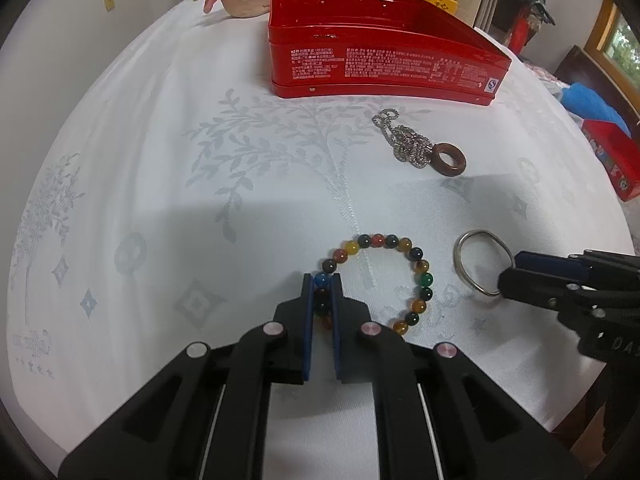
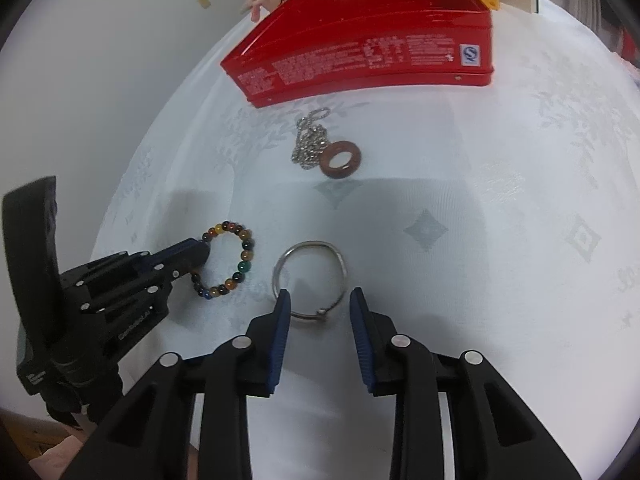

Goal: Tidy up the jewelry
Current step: 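Grasp the multicolour bead bracelet with the left tool while the right tool grasps the silver ring, then carry the bracelet and silver ring into the red tin and open both tools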

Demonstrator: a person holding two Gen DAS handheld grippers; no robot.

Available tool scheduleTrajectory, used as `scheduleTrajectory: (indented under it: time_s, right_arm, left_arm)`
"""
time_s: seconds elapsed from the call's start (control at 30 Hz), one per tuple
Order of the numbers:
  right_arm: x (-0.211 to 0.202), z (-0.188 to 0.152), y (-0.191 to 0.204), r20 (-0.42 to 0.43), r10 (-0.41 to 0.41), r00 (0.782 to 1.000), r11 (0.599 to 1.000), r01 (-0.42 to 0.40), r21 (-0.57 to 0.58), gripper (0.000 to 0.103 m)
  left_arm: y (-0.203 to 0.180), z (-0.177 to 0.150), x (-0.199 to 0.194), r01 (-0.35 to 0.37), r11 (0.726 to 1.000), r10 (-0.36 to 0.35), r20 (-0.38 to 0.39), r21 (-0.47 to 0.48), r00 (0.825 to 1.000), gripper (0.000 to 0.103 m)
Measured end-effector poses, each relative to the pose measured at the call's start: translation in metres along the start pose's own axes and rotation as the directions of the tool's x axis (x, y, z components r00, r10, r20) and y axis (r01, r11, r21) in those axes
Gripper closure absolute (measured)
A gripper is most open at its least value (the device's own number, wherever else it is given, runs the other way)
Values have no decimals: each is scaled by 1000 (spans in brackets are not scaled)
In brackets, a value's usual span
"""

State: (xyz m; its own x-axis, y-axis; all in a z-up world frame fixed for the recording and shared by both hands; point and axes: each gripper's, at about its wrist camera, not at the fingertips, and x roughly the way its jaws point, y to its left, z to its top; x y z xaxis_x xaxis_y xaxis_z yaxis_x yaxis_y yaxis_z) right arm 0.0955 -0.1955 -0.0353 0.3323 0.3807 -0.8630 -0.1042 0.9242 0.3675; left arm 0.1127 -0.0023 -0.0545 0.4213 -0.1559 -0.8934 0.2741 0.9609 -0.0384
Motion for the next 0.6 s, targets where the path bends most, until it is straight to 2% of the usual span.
scheduleTrajectory:
  time_s: [0.13, 0.33, 0.47, 0.6]
  right_arm:
    - [4, 1, 8, 8, -55, 998, 998, 55, -34, 89]
    - [5, 3, 11, 33, -92, 995, 992, 94, -81, 98]
    - [-7, 2, 11, 76, -128, 989, 984, 136, -118, 98]
    - [-7, 4, 9, 63, -145, 987, 981, 152, -123, 98]
  left_arm:
    - [3, -1, -1, 13, 1000, -13, 1, -4, 1000, 97]
    - [3, -3, -4, 35, 999, -35, 9, -5, 999, 97]
    - [8, -4, -7, 60, 998, -60, 21, -23, 998, 97]
    - [9, -2, -11, 72, 997, -71, 36, -32, 997, 97]
